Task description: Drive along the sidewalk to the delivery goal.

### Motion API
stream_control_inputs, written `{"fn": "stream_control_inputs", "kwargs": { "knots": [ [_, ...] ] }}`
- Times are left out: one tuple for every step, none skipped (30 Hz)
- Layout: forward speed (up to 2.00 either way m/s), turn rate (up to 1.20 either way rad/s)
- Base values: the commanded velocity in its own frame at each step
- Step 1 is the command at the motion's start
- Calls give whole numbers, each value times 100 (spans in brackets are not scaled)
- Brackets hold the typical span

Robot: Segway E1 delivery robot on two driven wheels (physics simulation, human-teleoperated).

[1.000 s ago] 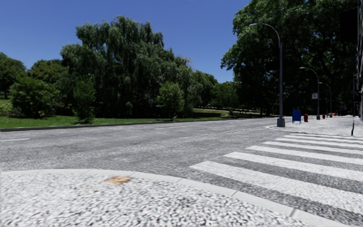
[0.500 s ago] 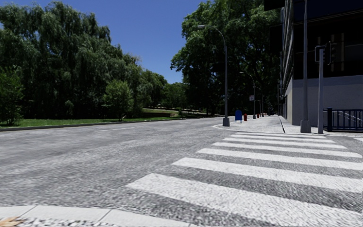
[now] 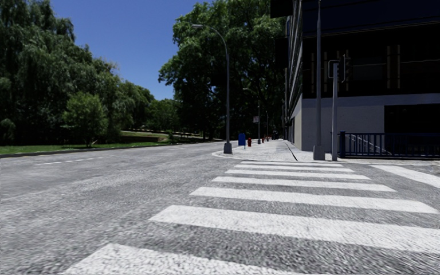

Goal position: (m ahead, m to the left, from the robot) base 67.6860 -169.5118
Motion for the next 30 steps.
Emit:
{"fn": "stream_control_inputs", "kwargs": {
  "knots": [
    [129, -2],
    [129, 0],
    [129, 0],
    [129, 0],
    [129, 0],
    [129, 0],
    [129, 0],
    [129, 0],
    [129, 0],
    [129, 0],
    [129, 0],
    [129, 0],
    [129, 0],
    [129, 0],
    [129, 0],
    [129, 0],
    [129, 0],
    [129, 0],
    [129, 0],
    [129, 0],
    [129, 0],
    [129, 0],
    [128, 0],
    [128, 0],
    [128, 0],
    [128, 0],
    [128, -9],
    [128, -9],
    [128, -33],
    [128, -61]
  ]
}}
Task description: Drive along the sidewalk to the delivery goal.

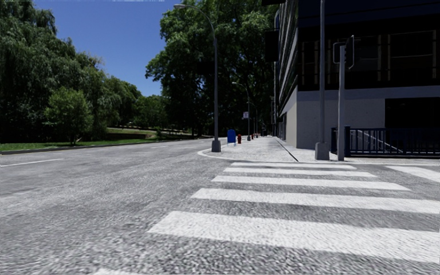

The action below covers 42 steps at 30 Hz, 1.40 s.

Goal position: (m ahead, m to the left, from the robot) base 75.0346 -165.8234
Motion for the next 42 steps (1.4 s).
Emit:
{"fn": "stream_control_inputs", "kwargs": {
  "knots": [
    [128, -88],
    [128, -97],
    [128, -100],
    [128, -101],
    [128, -101],
    [128, -101],
    [128, -101],
    [128, -55],
    [128, -9],
    [128, -1],
    [128, 0],
    [128, 0],
    [128, 0],
    [128, 0],
    [128, 0],
    [128, 0],
    [128, 0],
    [128, 0],
    [128, 0],
    [128, 0],
    [128, 0],
    [128, 0],
    [128, 0],
    [128, 0],
    [128, 0],
    [128, 0],
    [128, 0],
    [128, 0],
    [128, 0],
    [128, 0],
    [128, 0],
    [128, 0],
    [128, 0],
    [128, 0],
    [128, 0],
    [128, 0],
    [128, 0],
    [128, 0],
    [128, 0],
    [152, 0],
    [175, 0],
    [200, 0]
  ]
}}
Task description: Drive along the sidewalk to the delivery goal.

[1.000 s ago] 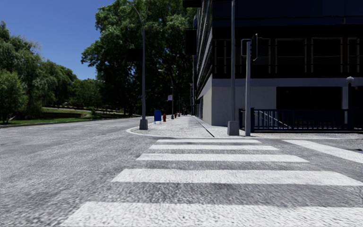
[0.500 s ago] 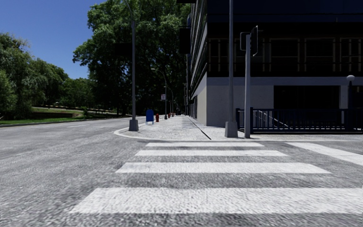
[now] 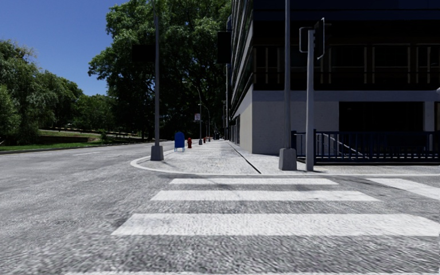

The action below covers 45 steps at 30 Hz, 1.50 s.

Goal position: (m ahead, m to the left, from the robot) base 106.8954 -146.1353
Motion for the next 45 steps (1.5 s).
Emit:
{"fn": "stream_control_inputs", "kwargs": {
  "knots": [
    [200, 0],
    [200, 0],
    [200, 0],
    [200, 0],
    [200, 0],
    [200, 0],
    [200, 0],
    [200, 0],
    [200, 0],
    [200, 0],
    [200, 0],
    [200, 0],
    [200, 0],
    [200, 0],
    [200, 0],
    [200, 0],
    [200, 0],
    [200, 0],
    [200, 0],
    [200, 0],
    [200, 0],
    [200, 0],
    [200, 0],
    [200, 0],
    [200, 0],
    [200, 0],
    [200, 0],
    [200, 0],
    [200, 0],
    [200, 0],
    [200, 0],
    [200, 0],
    [200, 0],
    [200, 0],
    [200, 0],
    [200, 0],
    [200, 0],
    [200, 0],
    [200, 0],
    [200, 0],
    [200, 0],
    [200, 0],
    [200, 0],
    [200, 0],
    [200, 0]
  ]
}}
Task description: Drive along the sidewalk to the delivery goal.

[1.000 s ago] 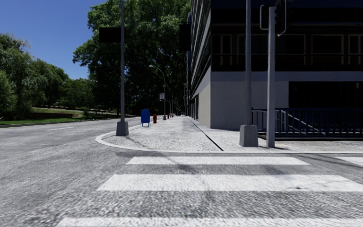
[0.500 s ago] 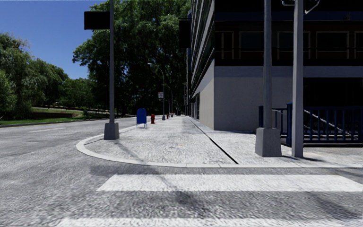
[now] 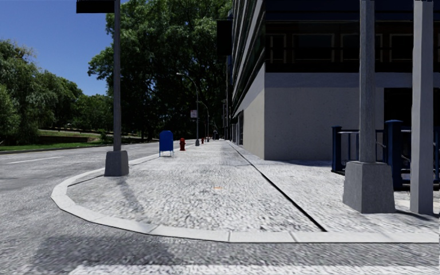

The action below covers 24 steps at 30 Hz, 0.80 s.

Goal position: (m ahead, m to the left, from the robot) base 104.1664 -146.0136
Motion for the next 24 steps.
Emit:
{"fn": "stream_control_inputs", "kwargs": {
  "knots": [
    [200, 0],
    [200, 0],
    [200, 0],
    [200, 0],
    [200, 0],
    [200, 0],
    [200, 0],
    [200, 0],
    [200, 0],
    [200, 0],
    [200, 0],
    [200, 0],
    [200, 0],
    [200, 0],
    [200, 0],
    [200, 0],
    [200, 0],
    [200, 0],
    [200, 0],
    [200, 0],
    [200, 0],
    [200, 0],
    [200, 0],
    [200, 0]
  ]
}}
